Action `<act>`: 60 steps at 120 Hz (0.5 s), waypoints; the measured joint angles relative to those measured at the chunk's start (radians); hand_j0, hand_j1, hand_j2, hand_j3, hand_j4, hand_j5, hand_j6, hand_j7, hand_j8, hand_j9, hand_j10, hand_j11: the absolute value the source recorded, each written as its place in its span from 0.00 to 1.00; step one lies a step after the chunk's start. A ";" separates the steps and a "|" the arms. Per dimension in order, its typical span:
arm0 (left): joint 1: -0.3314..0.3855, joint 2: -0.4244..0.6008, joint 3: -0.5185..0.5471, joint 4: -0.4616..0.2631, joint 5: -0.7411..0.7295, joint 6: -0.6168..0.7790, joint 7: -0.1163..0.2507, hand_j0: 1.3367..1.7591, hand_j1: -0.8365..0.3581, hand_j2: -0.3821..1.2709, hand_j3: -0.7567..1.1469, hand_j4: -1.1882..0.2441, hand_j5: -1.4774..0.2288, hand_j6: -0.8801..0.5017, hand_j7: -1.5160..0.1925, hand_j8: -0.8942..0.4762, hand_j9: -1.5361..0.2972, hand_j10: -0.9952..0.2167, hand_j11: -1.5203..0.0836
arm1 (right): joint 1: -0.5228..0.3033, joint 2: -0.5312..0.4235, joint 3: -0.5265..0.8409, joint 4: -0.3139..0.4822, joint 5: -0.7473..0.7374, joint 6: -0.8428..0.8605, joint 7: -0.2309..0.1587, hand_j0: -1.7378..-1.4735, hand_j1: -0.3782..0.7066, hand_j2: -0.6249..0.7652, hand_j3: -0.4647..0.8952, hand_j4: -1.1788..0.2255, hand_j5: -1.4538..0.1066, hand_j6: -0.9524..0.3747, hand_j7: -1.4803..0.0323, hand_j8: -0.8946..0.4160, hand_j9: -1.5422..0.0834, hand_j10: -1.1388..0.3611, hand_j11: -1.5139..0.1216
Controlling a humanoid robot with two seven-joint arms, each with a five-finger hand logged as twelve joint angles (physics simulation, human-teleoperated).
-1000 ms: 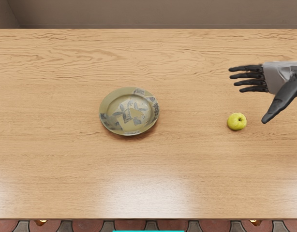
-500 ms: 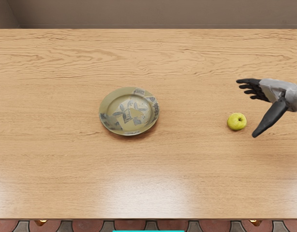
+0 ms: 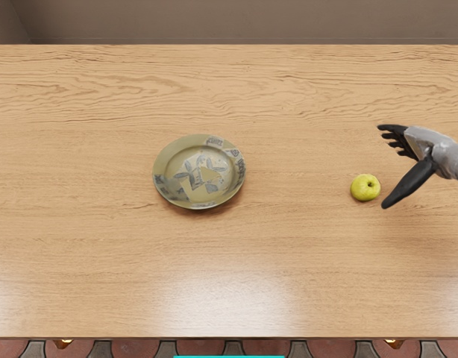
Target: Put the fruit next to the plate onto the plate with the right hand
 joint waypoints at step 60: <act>0.000 0.000 0.000 0.000 0.000 0.000 0.000 0.76 0.76 0.26 0.40 0.67 0.69 0.47 0.71 0.48 0.67 0.63 0.76 | -0.016 0.220 -0.096 0.000 -0.122 -0.374 -0.236 0.30 0.07 0.45 0.34 0.81 0.90 0.68 0.94 0.65 0.91 0.73 0.89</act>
